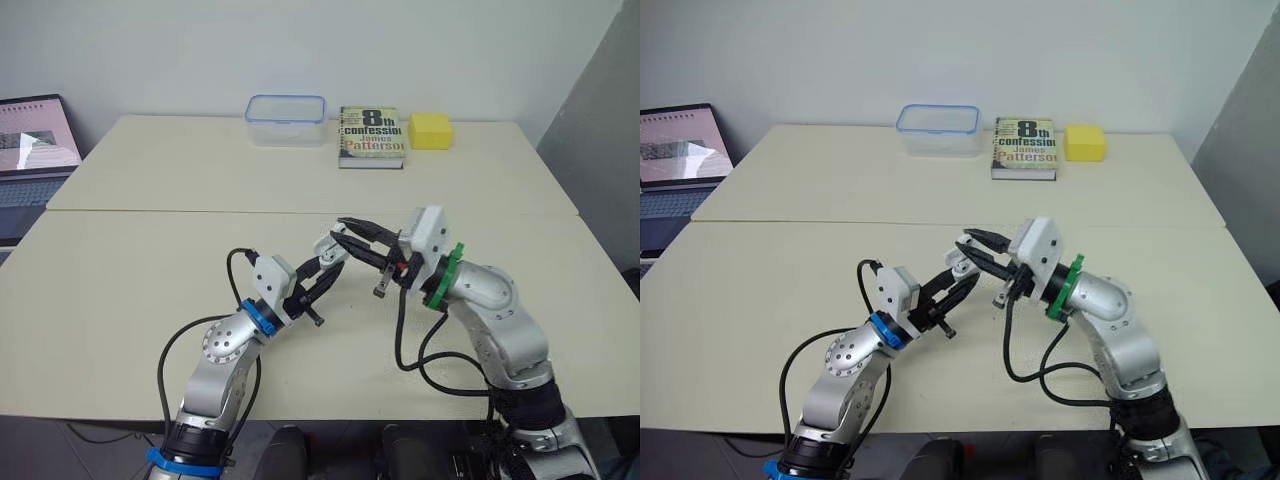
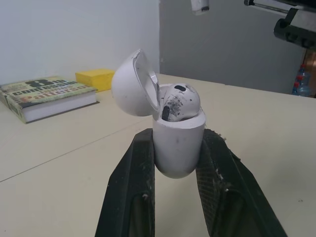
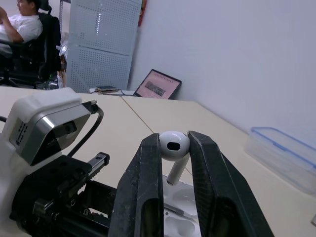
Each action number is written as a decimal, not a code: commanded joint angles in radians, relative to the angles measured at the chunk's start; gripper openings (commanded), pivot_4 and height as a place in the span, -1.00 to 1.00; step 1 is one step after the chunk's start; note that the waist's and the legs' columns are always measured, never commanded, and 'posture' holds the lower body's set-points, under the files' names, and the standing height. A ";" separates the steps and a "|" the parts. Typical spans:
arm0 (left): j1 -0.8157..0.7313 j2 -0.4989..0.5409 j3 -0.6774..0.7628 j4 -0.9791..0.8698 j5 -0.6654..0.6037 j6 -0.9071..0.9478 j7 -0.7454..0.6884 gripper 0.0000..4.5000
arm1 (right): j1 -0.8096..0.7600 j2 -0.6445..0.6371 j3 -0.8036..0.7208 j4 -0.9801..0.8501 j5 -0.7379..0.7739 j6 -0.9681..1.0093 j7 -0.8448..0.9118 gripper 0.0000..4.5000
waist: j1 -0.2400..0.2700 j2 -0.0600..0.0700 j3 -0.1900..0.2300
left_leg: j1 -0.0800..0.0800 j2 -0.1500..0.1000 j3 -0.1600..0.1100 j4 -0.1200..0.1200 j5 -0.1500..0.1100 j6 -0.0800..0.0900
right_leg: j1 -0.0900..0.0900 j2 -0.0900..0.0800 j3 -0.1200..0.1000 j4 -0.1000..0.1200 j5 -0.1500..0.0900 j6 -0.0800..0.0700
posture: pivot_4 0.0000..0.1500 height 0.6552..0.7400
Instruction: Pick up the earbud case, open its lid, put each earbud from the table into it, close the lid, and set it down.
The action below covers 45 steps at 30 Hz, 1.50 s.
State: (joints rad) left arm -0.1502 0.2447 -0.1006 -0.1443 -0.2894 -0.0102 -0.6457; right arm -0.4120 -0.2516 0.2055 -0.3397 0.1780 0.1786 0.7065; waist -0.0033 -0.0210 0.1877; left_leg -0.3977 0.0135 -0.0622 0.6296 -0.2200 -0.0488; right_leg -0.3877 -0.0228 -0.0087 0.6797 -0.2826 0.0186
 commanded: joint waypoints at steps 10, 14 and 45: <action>-0.019 0.002 0.009 -0.002 -0.003 -0.027 -0.006 -0.67 | 0.015 0.002 0.014 0.157 -0.060 -0.237 -0.023 -0.82 | 0.000 0.000 0.000 | 0.000 0.000 0.000 0.000 0.000 0.000 | 0.000 0.000 0.000 0.000 0.003 -0.004 | 1.00 1.00; -0.018 0.004 0.009 -0.004 -0.003 -0.028 -0.006 -0.67 | 0.022 0.000 0.025 0.181 -0.068 -0.249 -0.023 -0.82 | 0.000 0.000 0.000 | 0.000 0.000 0.000 0.000 0.000 0.000 | 0.000 0.000 0.000 0.000 0.003 -0.004 | 1.00 1.00; -0.011 0.014 0.008 -0.008 -0.005 -0.029 -0.021 -0.67 | 0.020 -0.028 0.011 0.188 -0.069 -0.219 -0.018 0.29 | 0.000 0.000 0.000 | 0.000 0.000 0.000 0.000 0.000 0.000 | 0.000 0.000 0.000 0.000 0.003 -0.004 | 1.00 1.00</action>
State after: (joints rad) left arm -0.1531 0.2629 -0.0956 -0.1232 -0.2883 -0.0126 -0.6641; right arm -0.3908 -0.2774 0.2198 -0.0997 0.0931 -0.0384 0.6801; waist -0.0029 -0.0210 0.1878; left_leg -0.3976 0.0136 -0.0622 0.6295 -0.2200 -0.0488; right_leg -0.3877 -0.0227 -0.0087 0.6796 -0.2801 0.0141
